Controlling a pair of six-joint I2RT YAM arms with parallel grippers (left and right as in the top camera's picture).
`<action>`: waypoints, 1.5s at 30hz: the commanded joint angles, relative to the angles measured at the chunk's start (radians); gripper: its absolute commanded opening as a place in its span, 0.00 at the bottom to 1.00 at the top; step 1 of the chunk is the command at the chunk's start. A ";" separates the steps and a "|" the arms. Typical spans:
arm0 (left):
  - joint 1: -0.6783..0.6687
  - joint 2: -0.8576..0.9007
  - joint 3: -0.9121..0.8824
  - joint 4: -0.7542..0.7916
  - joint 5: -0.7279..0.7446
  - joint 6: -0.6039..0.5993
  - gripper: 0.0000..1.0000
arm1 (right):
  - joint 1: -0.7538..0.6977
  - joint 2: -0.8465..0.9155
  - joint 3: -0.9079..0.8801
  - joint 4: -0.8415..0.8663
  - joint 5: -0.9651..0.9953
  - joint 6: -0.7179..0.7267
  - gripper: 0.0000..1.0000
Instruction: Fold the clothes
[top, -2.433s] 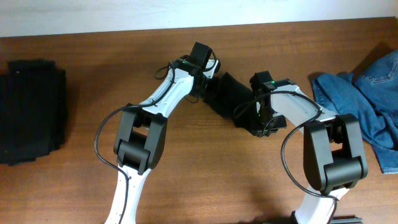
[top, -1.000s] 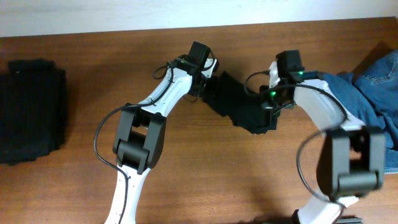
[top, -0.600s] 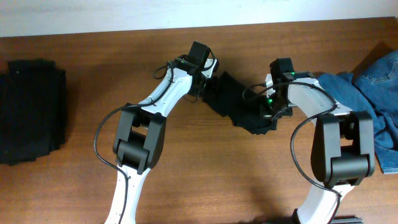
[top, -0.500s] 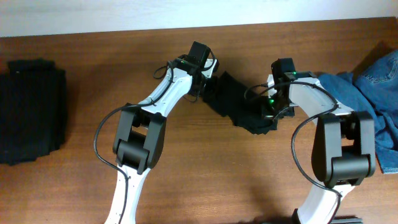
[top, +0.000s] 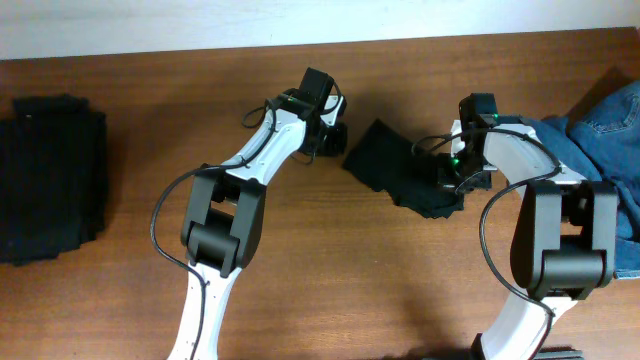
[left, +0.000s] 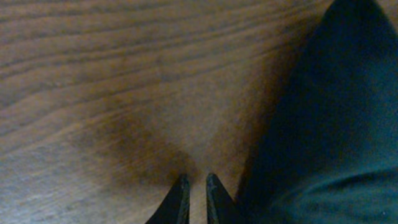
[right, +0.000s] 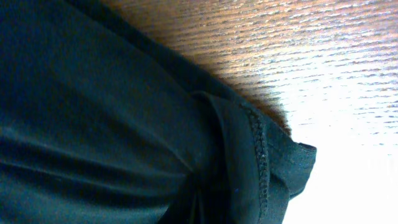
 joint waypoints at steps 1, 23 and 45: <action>0.007 0.019 0.000 0.024 -0.006 0.002 0.09 | 0.023 0.013 0.000 0.023 -0.026 -0.011 0.04; -0.110 0.006 0.087 0.002 -0.121 0.003 0.01 | 0.162 0.013 0.000 0.092 -0.026 0.002 0.04; -0.086 0.143 0.086 0.001 -0.228 0.002 0.01 | 0.084 0.013 0.047 -0.061 0.183 0.043 0.04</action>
